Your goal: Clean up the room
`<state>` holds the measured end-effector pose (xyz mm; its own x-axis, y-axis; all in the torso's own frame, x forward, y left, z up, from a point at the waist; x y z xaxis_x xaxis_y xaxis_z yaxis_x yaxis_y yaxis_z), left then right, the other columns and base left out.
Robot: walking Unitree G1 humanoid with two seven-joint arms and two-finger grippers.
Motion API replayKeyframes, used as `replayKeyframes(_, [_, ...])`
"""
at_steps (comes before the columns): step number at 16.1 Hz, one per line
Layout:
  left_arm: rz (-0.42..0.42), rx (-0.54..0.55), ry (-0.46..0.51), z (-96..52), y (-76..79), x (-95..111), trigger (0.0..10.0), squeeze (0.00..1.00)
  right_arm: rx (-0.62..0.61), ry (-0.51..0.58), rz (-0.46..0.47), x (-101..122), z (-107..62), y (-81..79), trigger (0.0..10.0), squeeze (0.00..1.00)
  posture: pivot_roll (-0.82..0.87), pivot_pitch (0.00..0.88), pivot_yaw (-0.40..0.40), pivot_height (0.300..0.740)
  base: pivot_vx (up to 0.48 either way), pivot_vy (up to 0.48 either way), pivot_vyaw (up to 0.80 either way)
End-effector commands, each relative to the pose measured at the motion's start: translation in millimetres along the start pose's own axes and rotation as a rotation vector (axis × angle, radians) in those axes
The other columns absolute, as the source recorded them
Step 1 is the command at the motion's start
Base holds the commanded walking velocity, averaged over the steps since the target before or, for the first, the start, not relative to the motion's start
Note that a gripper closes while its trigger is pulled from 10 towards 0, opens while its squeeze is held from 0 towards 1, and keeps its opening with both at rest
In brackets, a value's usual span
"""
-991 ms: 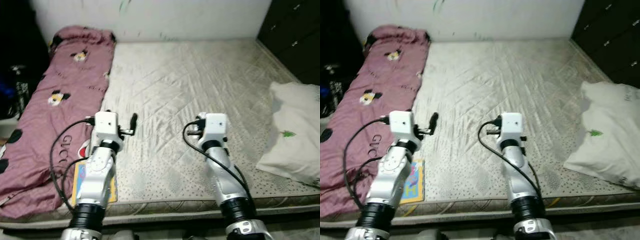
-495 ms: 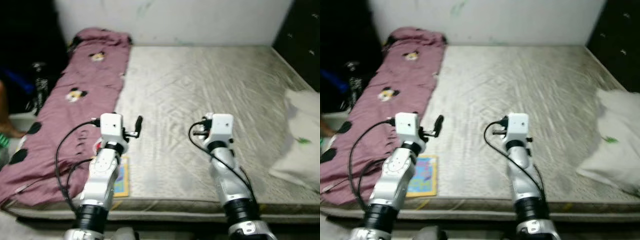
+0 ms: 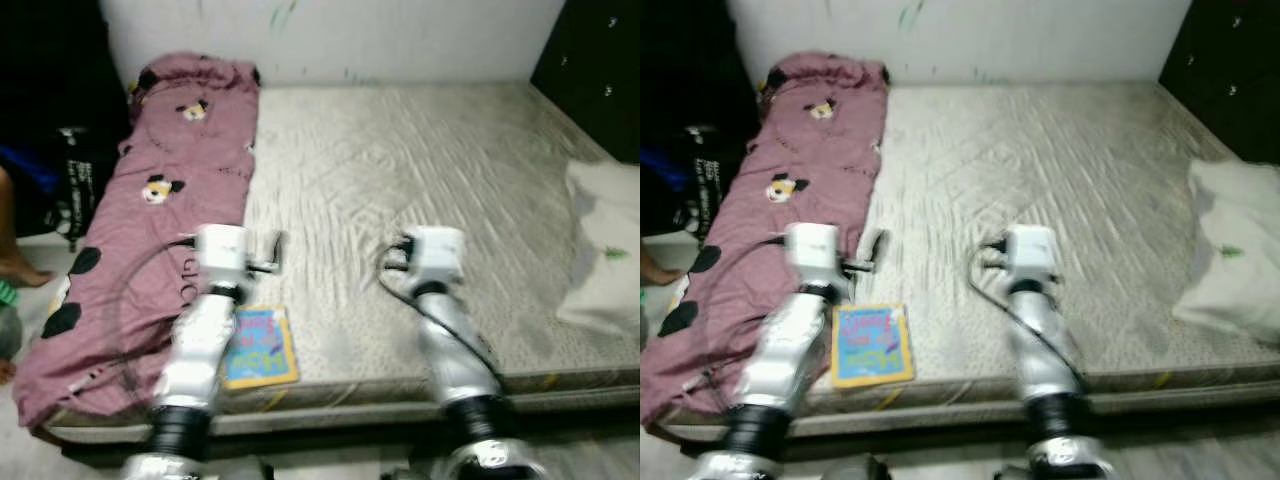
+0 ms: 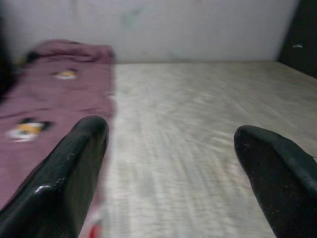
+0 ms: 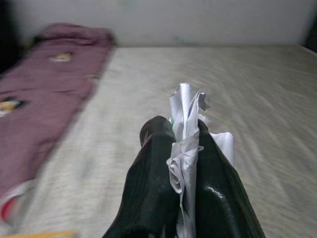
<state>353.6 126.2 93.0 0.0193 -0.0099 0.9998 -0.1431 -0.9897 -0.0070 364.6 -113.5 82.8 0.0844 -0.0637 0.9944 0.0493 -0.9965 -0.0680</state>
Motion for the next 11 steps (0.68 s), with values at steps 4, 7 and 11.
replayKeyframes(4, [-0.009, -0.016, 0.004, 2.4, 8.7, 2.2, 10.0, 0.0, -0.02, 0.017, -0.018, 6.3, 2.1, 9.7, 10.0, 0.0, 0.03, 0.0, 0.023, 0.74, 0.0, 0.48, 0.0])
replayKeyframes(7, [-0.01, -0.014, 0.005, 2.9, 8.0, 2.4, 10.0, 0.0, -0.018, 0.017, -0.021, 6.4, 2.6, 9.1, 10.0, 0.0, 0.03, 0.0, 0.024, 0.74, 0.0, 0.48, 0.0])
replayKeyframes(11, [-0.01, -0.012, 0.008, 3.7, 8.7, 2.6, 10.0, 0.0, -0.017, 0.015, -0.001, 6.0, 3.2, 10.3, 10.0, 0.0, 0.03, 0.0, 0.02, 0.74, 0.0, 0.48, 0.0])
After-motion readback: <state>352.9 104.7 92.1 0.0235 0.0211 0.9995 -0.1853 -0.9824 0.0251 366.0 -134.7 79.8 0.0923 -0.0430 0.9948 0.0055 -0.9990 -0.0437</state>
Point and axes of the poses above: a point about 5 cm out from each wrist's last joint towards the gripper, its own z axis pointing out of the wrist towards the gripper, its own x axis along the axis of the wrist's last joint, y = z × x, the point moved 5 cm from there along z, pointing out of the wrist towards the gripper, and after that the axes turned 3 degrees about z, right-handed, at the moved point
